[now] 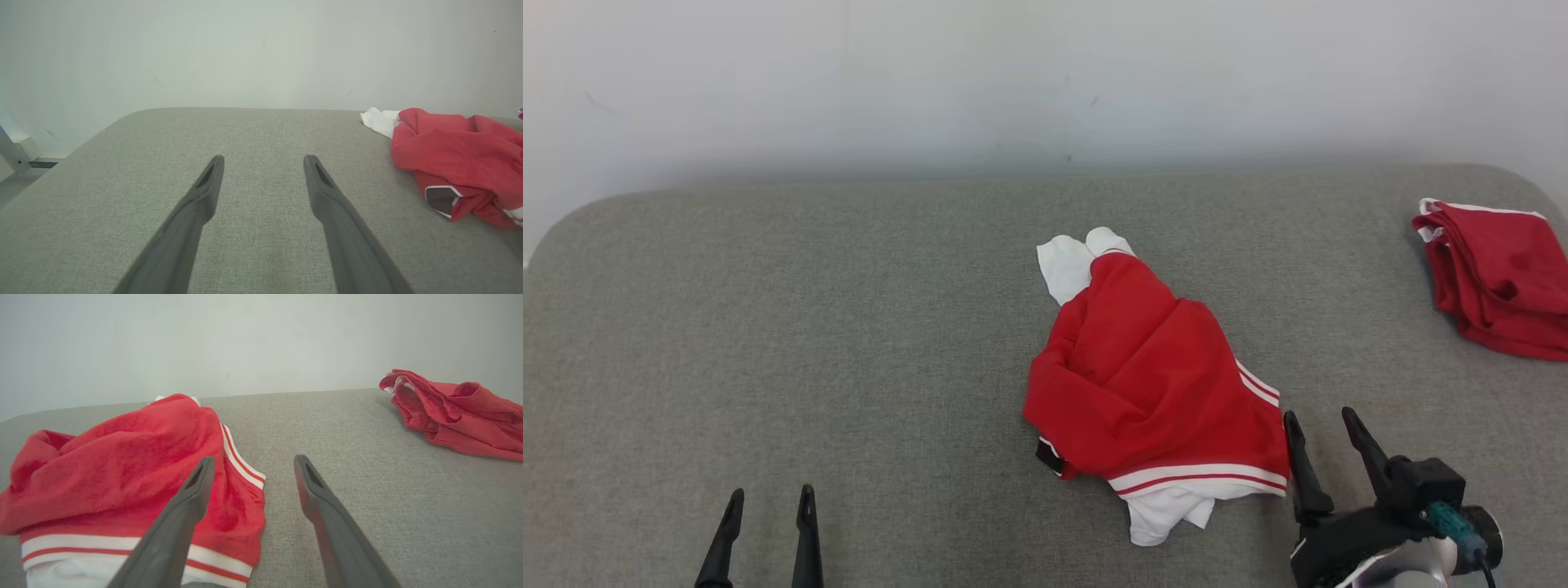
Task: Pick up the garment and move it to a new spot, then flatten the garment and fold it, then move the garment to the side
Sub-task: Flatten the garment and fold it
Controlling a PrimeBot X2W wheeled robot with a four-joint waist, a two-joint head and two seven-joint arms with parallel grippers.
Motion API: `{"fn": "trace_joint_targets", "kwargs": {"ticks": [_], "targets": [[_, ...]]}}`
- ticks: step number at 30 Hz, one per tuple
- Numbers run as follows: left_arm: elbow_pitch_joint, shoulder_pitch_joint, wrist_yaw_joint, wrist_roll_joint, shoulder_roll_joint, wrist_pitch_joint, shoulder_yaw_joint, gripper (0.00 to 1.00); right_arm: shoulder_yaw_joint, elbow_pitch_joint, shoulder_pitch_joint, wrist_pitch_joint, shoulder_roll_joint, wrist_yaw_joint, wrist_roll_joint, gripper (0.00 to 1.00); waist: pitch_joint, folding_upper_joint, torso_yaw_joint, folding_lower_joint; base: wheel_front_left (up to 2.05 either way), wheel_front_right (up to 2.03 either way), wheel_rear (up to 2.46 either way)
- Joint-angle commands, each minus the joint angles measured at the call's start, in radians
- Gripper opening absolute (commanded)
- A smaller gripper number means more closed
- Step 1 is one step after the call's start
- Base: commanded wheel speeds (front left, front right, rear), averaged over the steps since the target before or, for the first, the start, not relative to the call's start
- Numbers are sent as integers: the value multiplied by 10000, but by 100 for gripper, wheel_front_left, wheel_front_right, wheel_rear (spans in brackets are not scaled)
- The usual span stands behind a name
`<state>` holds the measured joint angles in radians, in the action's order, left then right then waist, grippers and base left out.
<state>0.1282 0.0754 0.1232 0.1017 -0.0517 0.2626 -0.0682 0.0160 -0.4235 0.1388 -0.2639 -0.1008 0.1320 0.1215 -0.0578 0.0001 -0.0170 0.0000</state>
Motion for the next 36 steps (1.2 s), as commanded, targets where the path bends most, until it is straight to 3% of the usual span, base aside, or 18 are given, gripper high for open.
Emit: {"fn": "trace_joint_targets", "kwargs": {"ticks": [1,6,14,15,17,24,29,36], "targets": [[35,-139,-3,32,20,30,48,100,61,-344,344,-1,-117,-22,2,100,-222,-1,-266,0,0,0,0],[-2,-238,3,27,16,30,261,100,237,-2379,1241,-1,-421,-22,98,100,-379,-1,-644,0,0,0,0],[-8,-304,16,43,17,30,316,100,-47,-4198,1877,5,-314,-22,408,100,-462,-1,-846,0,0,0,0],[-8,-311,9,45,19,30,319,100,-139,-4413,1868,14,-267,-20,485,40,-462,-1,-837,0,0,0,0],[-4,-323,-15,47,17,30,323,100,-315,-4678,1930,16,-212,-20,613,0,-453,-1,-795,0,0,0,0],[-9,-350,-67,99,17,30,367,100,-414,-3698,2087,-3,-559,-22,786,0,-357,-1,-598,0,0,0,0],[6,-182,-102,185,16,30,383,100,-303,-1687,2151,-1,-722,-22,664,0,-148,-1,-455,0,0,0,0],[80,19,-120,271,17,30,421,100,-942,361,2467,-1,-611,-22,834,0,190,-1,-363,0,0,0,0]]}}
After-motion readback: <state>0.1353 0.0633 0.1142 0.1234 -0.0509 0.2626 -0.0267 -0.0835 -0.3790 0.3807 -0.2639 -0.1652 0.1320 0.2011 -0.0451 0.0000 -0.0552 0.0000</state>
